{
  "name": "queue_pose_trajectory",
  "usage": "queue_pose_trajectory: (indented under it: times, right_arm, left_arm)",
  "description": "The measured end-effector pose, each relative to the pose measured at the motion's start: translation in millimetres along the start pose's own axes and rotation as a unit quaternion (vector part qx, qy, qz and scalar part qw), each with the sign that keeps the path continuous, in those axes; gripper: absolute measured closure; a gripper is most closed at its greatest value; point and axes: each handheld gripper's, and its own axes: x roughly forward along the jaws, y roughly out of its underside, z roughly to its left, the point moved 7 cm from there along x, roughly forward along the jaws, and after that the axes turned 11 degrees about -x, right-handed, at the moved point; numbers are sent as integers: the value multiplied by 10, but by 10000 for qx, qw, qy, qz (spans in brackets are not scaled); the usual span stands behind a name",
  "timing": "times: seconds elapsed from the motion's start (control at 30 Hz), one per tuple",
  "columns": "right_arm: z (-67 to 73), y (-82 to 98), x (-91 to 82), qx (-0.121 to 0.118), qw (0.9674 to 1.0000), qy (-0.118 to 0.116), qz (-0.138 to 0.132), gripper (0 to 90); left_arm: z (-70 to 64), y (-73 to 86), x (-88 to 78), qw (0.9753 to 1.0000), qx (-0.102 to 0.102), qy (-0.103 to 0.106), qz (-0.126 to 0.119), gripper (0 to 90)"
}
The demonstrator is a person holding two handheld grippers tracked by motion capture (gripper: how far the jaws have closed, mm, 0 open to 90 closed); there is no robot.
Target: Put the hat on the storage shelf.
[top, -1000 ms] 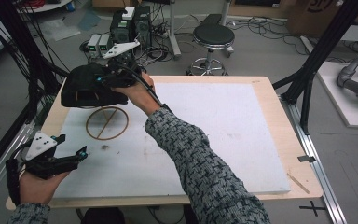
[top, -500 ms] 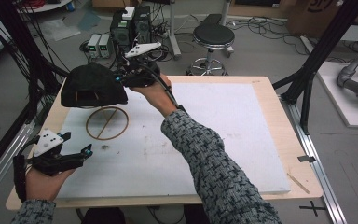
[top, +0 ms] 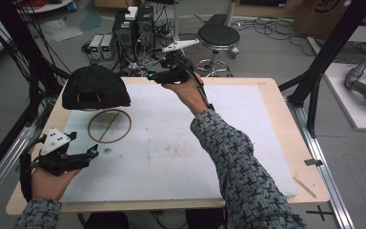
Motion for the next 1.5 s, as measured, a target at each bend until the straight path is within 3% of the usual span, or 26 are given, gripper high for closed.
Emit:
queue_pose_trajectory:
  times: [0.1,0.17,0.27,0.33,0.4,0.47,0.5,0.53,0.57,0.6,0.63,0.7,0.73,0.77,0.8,0.83,0.87,0.93,1.07,1.5]
  right_arm:
    - [-62,106,-44,75,9999,-12,125,332]
    - [-150,252,-173,104,9998,131,124,317]
    - [-224,380,-273,227,9990,183,330,272]
    - [-313,494,-420,300,9986,361,252,264]
    - [-449,720,-671,577,9962,567,310,201]
    - [-485,807,-774,618,9954,674,273,192]
    - [-523,910,-872,667,9942,787,309,161]
    - [-582,1158,-1063,791,9912,979,407,132]
    - [-582,1158,-1063,791,9912,979,407,132]
    - [-616,1439,-1257,925,9885,1088,494,131]
    - [-616,1439,-1257,925,9885,1088,494,131]
    - [-632,1725,-1436,1120,9845,1215,587,129]
    - [-624,1983,-1590,1280,9806,1312,695,128]
    - [-624,1983,-1590,1280,9806,1312,695,128]
    - [-617,2186,-1716,1435,9776,1355,728,129]
    - [-616,2265,-1771,1513,9762,1381,713,128]
    - [-616,2265,-1771,1513,9762,1381,713,128]
    - [-603,2434,-1887,1692,9721,1462,706,128]
    - [-571,2545,-1912,1675,9724,1437,758,128]
    - [-509,2606,-1864,1622,9729,1459,769,128]
  left_arm:
    - [11,-7,8,10000,11,-18,26,185]
    - [19,-16,13,10000,-22,-26,-1,185]
    - [36,-32,26,10000,-26,-48,0,185]
    - [38,-45,43,10000,-13,-41,14,185]
    - [37,-61,64,10000,-1,-57,9,184]
    - [36,-79,88,10000,34,-48,43,184]
    - [32,-89,99,10000,53,-54,42,184]
    - [28,-96,113,10000,68,-46,42,184]
    - [30,-99,127,9999,99,-49,69,184]
    - [30,-99,140,9999,99,-41,99,184]
    - [33,-103,151,9999,108,-46,106,184]
    - [33,-112,174,9998,121,-59,120,184]
    - [25,-115,189,9999,112,-63,112,184]
    - [25,-114,203,9998,132,-72,136,184]
    - [19,-114,231,9997,150,-64,182,184]
    - [19,-114,231,9997,150,-64,182,184]
    - [21,-115,241,9996,167,-84,206,184]
    - [23,-126,265,9996,168,-95,188,184]
    - [36,-130,308,9995,148,-126,239,184]
    - [55,-143,366,9995,114,-151,252,184]
